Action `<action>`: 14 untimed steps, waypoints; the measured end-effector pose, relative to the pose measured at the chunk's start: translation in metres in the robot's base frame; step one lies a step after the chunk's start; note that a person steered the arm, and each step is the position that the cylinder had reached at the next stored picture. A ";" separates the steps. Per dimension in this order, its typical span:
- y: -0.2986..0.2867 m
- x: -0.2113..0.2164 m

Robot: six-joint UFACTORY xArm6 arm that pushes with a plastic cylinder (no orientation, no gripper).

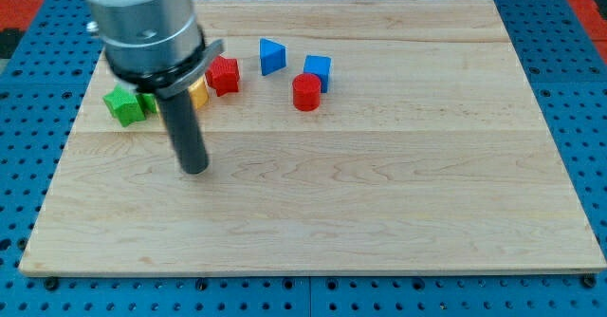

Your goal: Push the green circle into the red circle

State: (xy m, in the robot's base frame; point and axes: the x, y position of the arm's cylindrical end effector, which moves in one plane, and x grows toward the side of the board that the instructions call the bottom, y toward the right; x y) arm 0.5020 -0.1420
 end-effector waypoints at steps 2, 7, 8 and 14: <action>-0.163 -0.046; -0.017 -0.113; -0.012 -0.090; 0.019 -0.068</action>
State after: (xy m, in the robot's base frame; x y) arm 0.4340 -0.1228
